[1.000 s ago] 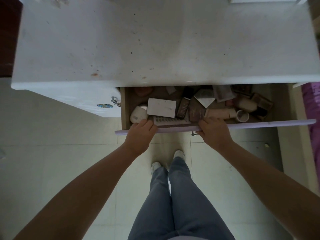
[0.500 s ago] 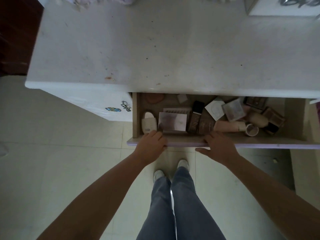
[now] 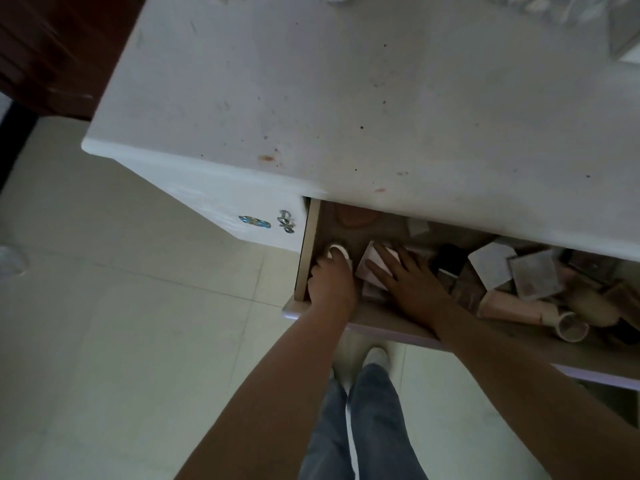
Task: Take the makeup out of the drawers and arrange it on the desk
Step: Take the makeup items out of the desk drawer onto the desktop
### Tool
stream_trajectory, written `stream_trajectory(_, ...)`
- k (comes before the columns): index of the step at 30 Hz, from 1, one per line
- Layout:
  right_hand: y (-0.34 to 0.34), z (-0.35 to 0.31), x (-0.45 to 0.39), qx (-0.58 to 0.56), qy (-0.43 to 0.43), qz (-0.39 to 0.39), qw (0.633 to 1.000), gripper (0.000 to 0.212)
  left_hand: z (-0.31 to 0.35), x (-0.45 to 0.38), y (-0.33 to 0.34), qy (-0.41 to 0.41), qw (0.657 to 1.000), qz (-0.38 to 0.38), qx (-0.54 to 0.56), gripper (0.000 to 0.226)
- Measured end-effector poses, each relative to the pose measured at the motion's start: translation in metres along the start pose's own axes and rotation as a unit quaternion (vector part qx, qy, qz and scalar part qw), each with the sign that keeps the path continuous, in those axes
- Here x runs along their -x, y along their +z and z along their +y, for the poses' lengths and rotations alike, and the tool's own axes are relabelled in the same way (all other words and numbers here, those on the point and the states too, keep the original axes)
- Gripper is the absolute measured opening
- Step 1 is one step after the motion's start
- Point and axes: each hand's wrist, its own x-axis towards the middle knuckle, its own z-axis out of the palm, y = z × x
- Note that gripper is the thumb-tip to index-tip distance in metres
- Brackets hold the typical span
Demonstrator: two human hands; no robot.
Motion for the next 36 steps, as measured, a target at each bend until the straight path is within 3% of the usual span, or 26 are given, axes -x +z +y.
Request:
stream_trajectory(3, 0.003, 0.005, 0.002, 0.008, 0.030, 0.042, 0.999, 0.050, 0.003, -0.008, 0.006, -0.018, 0.999, 0.006, 0.030, 0.058)
stream_trajectory(8, 0.005, 0.003, 0.002, 0.026, 0.027, 0.034, 0.999, 0.048, 0.008, -0.009, 0.003, -0.040, 0.993, -0.026, 0.107, 0.078)
stream_trajectory(12, -0.013, 0.003, 0.010, 0.005, 0.026, 0.042, 0.999, 0.045, 0.007, 0.016, -0.018, -0.032, 0.983, -0.011, 0.180, 0.086)
stream_trajectory(18, -0.074, -0.003, 0.010, 0.022, -0.020, 0.172, 0.985, 0.043, -0.036, 0.058, -0.078, 0.050, 0.964, 0.100, 0.240, 0.080)
stream_trajectory(24, -0.140, -0.020, -0.083, 0.020, -0.008, 0.268, 0.963, 0.047, -0.113, 0.018, -0.154, 0.000, 0.952, 0.236, 0.193, 0.084)
stream_trajectory(28, -0.172, -0.040, -0.170, 0.017, -0.001, 0.249, 0.968, 0.049, -0.159, -0.033, -0.212, -0.015, 0.944, 0.276, 0.179, 0.080)
stream_trajectory(36, -0.201, -0.073, -0.268, -0.051, -0.084, 0.140, 0.985, 0.054, -0.201, -0.104, -0.253, 0.045, 0.960, 0.240, 0.137, 0.077)
